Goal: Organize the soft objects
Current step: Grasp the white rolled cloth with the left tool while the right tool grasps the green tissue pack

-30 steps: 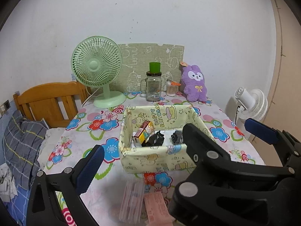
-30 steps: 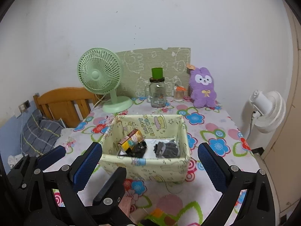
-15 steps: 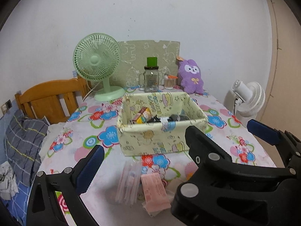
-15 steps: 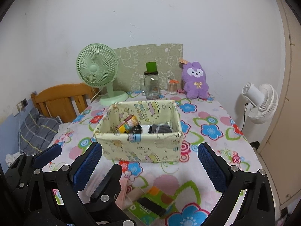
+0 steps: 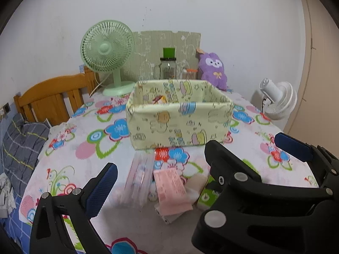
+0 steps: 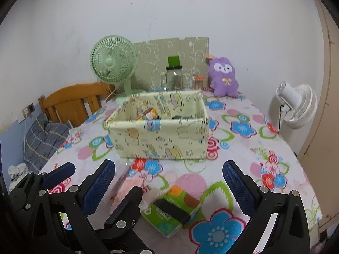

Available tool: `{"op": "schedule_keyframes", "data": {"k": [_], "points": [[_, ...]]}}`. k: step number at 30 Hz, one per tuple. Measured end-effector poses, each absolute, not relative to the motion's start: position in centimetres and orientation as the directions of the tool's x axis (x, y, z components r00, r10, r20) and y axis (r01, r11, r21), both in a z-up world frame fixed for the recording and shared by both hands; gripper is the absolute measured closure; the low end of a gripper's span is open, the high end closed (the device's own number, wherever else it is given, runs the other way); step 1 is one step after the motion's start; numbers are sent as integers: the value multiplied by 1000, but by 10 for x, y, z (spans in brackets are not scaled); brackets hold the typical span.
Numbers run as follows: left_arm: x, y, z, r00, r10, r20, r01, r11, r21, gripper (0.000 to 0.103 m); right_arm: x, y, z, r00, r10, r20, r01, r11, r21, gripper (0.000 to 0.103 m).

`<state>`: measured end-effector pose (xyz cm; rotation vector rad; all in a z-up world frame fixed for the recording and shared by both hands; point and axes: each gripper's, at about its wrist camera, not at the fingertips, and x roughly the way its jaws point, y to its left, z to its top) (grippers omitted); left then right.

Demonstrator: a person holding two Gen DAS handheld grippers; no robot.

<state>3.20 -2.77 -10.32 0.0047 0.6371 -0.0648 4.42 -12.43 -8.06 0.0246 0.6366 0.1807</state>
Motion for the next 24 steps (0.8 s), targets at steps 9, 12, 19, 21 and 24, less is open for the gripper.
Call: {"op": "schedule_keyframes", "data": {"k": [9,12,19,21,24], "points": [[32,-20,-128,766,-45,-641,47,999,-15,2,47,-119,-108,748,176,-640,-168,983,75,0],[35,-16,-136,750,-35,-660,32,999,-16,5,50,-119,-117,734,169,-657,-159,984,76,0],[41,-13,-154,716,-37,-697,27,999,-26,10,60,-119,-137,690,145,-709,-136,988,70,1],[43,-14,-156,710,-38,-703,28,999,-25,10,63,-120,-142,677,137,-723,-127,990,68,1],[45,-15,-160,702,-33,-712,29,999,-17,11,68,-120,-149,655,136,-743,-122,990,73,5]]}}
